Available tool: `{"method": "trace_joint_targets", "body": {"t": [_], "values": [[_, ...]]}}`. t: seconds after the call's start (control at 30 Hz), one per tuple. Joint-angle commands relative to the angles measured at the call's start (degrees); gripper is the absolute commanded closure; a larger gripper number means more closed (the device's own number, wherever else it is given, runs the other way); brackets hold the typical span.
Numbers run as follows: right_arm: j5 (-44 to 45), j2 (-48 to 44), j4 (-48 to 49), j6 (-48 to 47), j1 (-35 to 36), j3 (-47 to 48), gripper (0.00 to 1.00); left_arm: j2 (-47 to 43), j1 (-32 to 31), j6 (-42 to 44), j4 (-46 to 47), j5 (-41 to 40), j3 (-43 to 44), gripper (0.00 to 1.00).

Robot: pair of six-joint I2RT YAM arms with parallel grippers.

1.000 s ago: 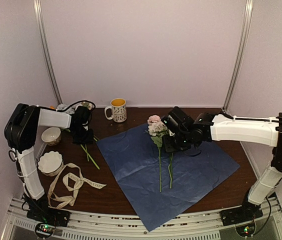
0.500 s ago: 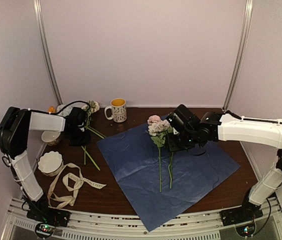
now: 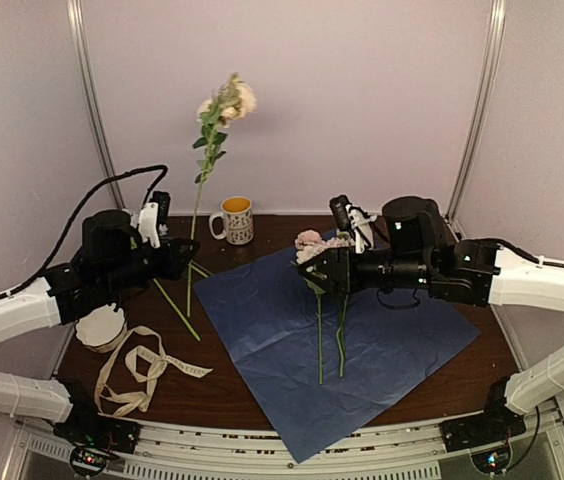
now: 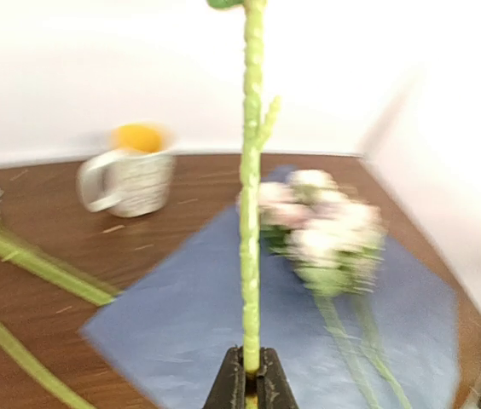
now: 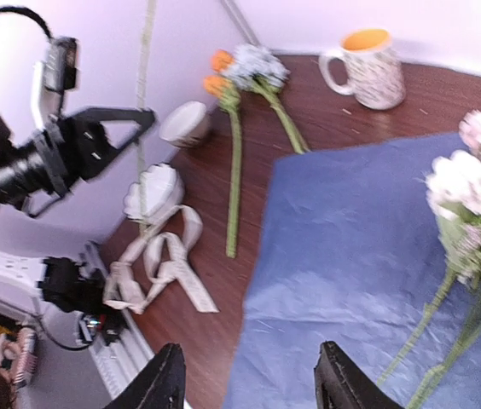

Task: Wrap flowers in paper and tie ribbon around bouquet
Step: Pick up the fake flower from the corner of the board, then pass from the left arm to the right

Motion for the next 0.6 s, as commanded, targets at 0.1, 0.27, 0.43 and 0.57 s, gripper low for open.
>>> {"method": "trace_joint_targets", "body": {"t": [0.1, 0.27, 0.43, 0.57], "values": [[-15.1, 0.2, 24.5, -1.2, 4.2, 3.7, 0.46, -6.0, -17.0, 8.9, 23.1, 15.3, -4.1, 1.00], [-12.9, 3.1, 27.6, -0.8, 5.8, 6.4, 0.43, 0.6, -24.8, 8.0, 28.6, 18.2, -2.4, 1.00], [-4.9, 2.8, 24.6, 0.5, 6.0, 5.9, 0.60, 6.5, -28.3, 5.8, 32.6, 20.5, 0.0, 1.00], [3.2, 0.1, 22.2, 2.5, 5.8, 2.7, 1.00, 6.9, -29.2, 6.6, 32.4, 18.9, 0.0, 1.00]]}}
